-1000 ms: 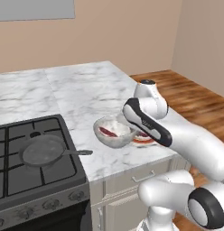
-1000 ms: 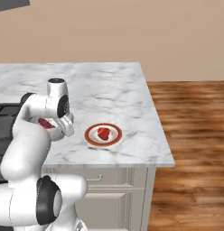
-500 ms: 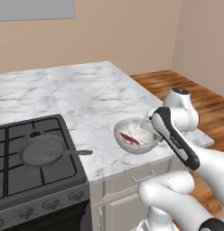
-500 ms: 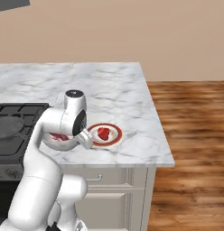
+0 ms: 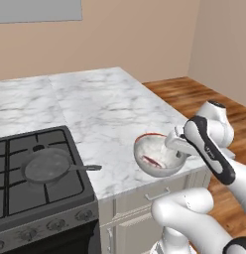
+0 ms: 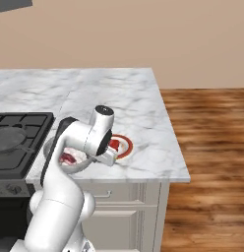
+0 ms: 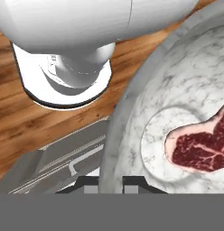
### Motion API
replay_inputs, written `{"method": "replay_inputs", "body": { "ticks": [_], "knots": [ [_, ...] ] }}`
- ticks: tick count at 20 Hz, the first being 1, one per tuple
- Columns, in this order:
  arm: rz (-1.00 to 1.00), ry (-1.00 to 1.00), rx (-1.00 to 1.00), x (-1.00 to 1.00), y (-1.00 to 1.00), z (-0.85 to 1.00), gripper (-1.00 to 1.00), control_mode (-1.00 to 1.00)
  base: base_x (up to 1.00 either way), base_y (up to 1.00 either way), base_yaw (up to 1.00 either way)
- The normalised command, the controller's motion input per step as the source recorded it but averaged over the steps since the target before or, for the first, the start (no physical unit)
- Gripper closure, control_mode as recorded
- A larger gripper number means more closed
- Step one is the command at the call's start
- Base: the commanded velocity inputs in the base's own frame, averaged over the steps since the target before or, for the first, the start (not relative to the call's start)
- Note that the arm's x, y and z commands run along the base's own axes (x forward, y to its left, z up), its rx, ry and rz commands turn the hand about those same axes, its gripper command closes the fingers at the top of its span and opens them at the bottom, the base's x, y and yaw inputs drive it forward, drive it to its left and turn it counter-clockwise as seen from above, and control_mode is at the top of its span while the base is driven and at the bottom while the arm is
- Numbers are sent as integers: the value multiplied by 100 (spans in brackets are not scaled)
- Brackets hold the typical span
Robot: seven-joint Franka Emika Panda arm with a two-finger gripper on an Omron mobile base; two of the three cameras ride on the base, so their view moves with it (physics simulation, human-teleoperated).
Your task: Place one of the steaks on the plate and the other in the bowl. Then place the bowl in the fridge.
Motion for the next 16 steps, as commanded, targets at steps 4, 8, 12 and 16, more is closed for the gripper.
{"method": "replay_inputs", "body": {
  "ticks": [4,8,12,16],
  "knots": [
    [3,12,-3,0,20,-1,100,-100,0,0,0],
    [0,0,0,0,8,-2,100,-100,0,0,0],
    [0,0,0,0,5,0,100,-100,0,0,0],
    [-1,0,0,0,7,0,100,-100,0,0,0]
  ]
}}
